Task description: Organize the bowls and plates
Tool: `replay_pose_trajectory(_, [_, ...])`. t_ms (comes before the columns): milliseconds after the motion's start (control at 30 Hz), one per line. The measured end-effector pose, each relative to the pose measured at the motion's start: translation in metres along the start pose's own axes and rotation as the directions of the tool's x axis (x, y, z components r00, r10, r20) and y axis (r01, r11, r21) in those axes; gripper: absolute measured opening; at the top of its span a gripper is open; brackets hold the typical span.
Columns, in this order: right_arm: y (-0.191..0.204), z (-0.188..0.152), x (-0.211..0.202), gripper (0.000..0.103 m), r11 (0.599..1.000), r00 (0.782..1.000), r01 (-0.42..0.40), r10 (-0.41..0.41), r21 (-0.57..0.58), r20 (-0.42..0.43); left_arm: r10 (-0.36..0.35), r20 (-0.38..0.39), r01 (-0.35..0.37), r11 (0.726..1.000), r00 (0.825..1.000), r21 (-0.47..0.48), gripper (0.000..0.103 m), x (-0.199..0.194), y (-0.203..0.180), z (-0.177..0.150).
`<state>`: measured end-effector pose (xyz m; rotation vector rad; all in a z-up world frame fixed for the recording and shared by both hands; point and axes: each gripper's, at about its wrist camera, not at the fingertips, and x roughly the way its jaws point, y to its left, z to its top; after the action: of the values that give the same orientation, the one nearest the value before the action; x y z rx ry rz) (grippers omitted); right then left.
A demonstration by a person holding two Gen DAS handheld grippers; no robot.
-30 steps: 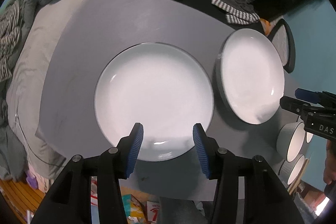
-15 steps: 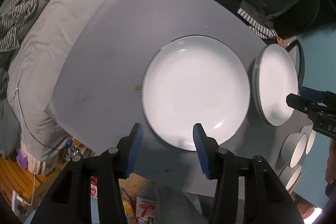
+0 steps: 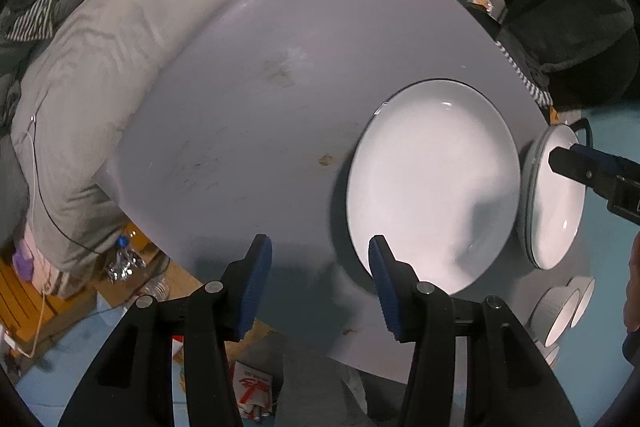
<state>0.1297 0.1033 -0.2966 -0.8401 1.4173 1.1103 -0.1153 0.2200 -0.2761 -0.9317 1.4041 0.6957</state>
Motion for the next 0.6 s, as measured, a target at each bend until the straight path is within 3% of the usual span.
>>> replay_pose_trajectory(367, [0.016,0.026,0.039,0.066,0.995,0.998,-0.015,0.009,-0.1,-0.056,-0.034,-0.035,0.03,0.995,0.999,-0.098,0.051,0.026,0.013,0.005])
replay_pose_trajectory(467, [0.019,0.027,0.049,0.066,0.992,0.997,-0.012,0.003,-0.124,-0.073,-0.039,-0.041,0.033,0.992,0.998,-0.123,0.06,0.034,0.014,0.005])
replay_pose_trajectory(600, [0.021,0.025,0.06,0.066,0.988,0.995,0.001,-0.017,-0.157,-0.101,-0.062,-0.045,0.054,0.984,0.997,-0.17,0.06,0.041,0.019,0.002])
